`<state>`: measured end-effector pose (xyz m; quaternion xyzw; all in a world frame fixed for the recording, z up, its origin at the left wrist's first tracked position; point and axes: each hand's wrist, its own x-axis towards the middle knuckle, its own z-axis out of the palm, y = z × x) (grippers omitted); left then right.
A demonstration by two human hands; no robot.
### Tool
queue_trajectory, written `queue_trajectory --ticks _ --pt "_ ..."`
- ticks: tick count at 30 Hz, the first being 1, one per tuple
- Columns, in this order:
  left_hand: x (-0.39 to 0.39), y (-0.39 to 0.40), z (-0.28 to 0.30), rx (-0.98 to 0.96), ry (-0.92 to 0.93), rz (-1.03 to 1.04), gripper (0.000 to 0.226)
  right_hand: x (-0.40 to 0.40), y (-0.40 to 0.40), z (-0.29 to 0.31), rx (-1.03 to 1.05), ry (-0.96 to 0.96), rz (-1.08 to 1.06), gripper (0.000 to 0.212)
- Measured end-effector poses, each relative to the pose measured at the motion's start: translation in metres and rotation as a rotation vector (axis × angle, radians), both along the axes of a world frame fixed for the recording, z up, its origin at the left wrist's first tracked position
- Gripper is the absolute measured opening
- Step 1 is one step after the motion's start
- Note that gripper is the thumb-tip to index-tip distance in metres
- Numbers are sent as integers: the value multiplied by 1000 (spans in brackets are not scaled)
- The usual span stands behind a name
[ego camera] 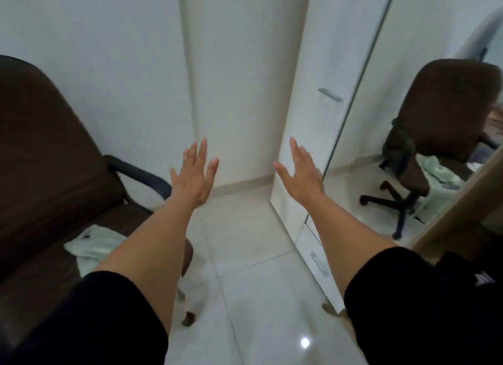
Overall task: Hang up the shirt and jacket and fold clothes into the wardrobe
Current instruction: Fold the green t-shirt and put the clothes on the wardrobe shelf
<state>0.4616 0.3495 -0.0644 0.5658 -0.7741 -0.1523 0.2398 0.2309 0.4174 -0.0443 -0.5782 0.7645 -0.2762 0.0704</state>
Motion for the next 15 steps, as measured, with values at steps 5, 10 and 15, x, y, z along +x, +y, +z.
queue_trajectory --ticks 5,10,15 --pt "154 -22 8 -20 -22 305 58 137 -83 -4 -9 13 288 72" --pt "276 -19 11 4 -82 521 58 260 -131 -12 -23 5 539 70" --pt "346 -11 -7 60 -55 621 59 344 -161 -25 -11 16 669 68"
